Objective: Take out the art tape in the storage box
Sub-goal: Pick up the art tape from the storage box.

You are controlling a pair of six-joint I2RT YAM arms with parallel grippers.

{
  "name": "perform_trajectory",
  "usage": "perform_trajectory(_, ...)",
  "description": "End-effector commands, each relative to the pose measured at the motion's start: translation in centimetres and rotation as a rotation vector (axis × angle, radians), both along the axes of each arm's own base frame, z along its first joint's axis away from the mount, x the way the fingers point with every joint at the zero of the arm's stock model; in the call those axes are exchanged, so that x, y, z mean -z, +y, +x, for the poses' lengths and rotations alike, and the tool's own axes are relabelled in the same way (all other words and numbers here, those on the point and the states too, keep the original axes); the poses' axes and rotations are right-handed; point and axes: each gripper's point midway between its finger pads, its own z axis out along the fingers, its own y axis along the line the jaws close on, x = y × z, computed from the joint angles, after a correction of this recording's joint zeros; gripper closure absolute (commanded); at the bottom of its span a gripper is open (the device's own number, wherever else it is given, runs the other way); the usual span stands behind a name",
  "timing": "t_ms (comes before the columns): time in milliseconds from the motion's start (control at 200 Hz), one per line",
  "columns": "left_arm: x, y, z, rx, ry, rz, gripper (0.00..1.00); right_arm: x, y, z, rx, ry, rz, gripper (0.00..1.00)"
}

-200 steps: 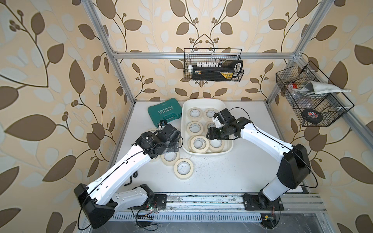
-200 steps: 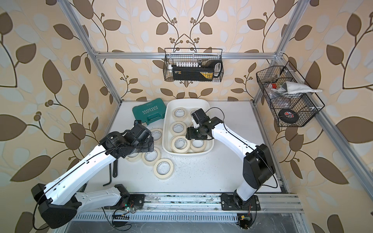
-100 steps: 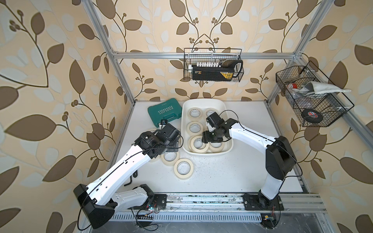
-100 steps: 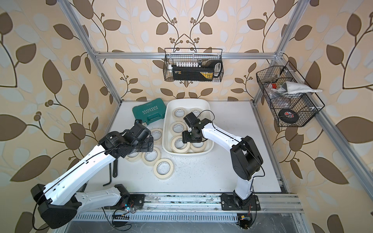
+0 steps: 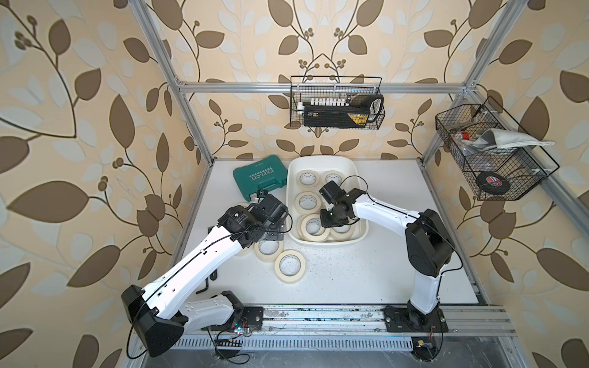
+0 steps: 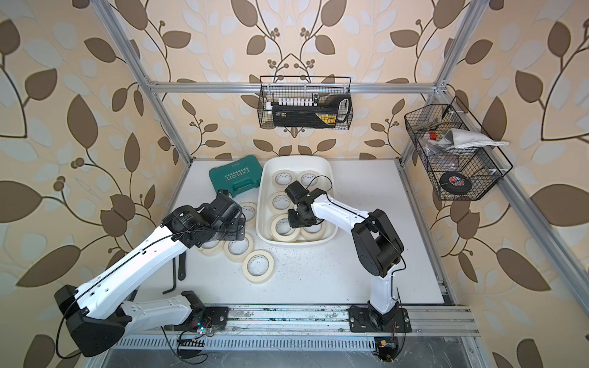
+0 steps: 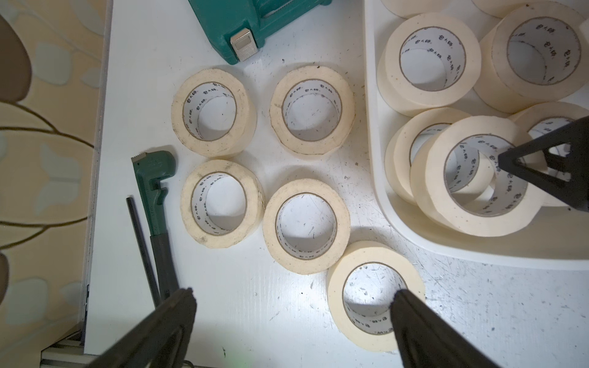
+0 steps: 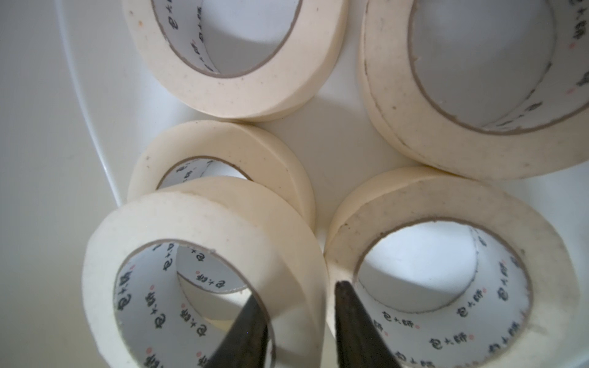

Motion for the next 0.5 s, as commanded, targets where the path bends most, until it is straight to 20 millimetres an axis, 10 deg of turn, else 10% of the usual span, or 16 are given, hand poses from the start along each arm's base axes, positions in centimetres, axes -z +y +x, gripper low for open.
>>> perform_trajectory(0, 0.0, -0.2, 0.3, 0.003, 0.002, -0.013, 0.01, -1.0, 0.0, 0.7, 0.005, -0.037, -0.012, 0.77)
perform_trajectory(495, -1.0, -3.5, 1.6, 0.145, -0.019, -0.089, 0.01, -7.5, -2.3, 0.3, -0.001, -0.166, -0.042, 1.0)
